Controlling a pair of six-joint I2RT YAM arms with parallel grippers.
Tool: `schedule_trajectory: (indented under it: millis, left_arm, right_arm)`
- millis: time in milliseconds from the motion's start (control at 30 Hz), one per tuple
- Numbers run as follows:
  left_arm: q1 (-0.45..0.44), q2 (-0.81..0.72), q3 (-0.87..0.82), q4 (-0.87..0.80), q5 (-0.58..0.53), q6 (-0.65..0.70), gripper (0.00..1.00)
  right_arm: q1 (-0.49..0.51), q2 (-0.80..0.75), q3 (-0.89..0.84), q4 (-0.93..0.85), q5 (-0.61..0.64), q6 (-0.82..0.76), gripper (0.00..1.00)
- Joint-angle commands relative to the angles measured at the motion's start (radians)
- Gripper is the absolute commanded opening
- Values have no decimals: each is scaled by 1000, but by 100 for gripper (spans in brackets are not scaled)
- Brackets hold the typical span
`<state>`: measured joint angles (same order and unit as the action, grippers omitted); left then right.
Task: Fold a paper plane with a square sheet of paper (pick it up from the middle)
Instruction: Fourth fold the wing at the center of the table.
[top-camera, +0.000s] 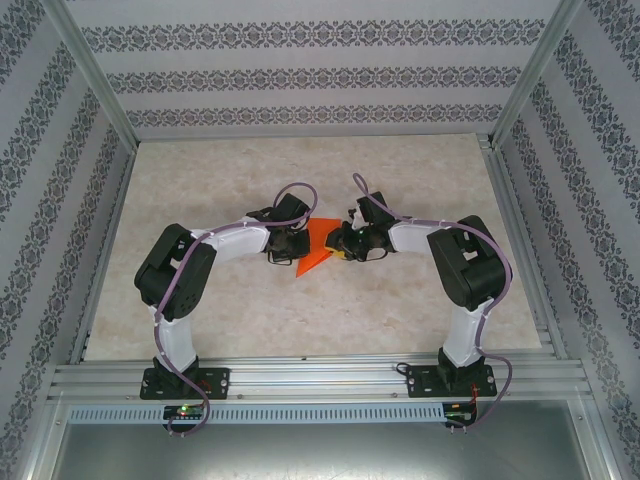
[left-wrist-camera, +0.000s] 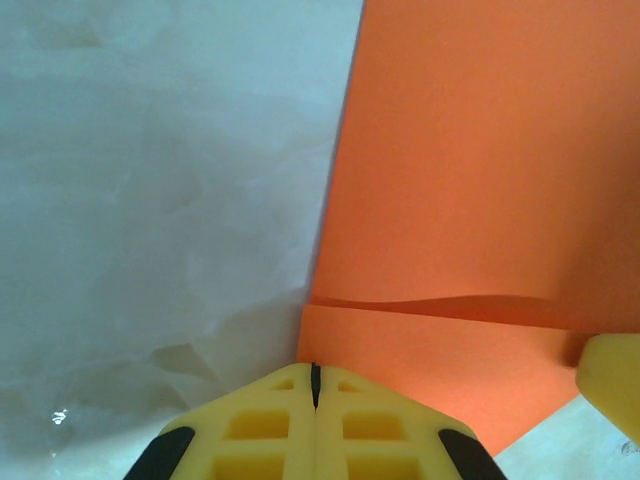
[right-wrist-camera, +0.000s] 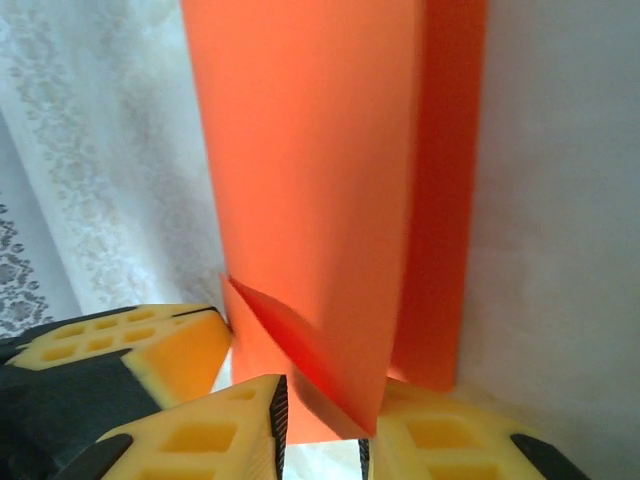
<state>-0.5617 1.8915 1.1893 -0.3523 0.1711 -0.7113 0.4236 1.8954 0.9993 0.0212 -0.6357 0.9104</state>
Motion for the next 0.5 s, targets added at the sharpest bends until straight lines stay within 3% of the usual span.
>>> schedule_trajectory:
  millis: [0, 200, 467]
  left_arm:
    - [-6, 11, 26, -36, -12, 16, 3]
    - [0, -26, 4, -27, -14, -2, 14]
    - [9, -140, -73, -6, -28, -2, 45]
  right_arm:
    - [10, 18, 7, 68, -42, 32, 26]
    - [10, 42, -4, 151, -87, 72, 22]
    - [12, 34, 6, 101, -64, 49, 5]
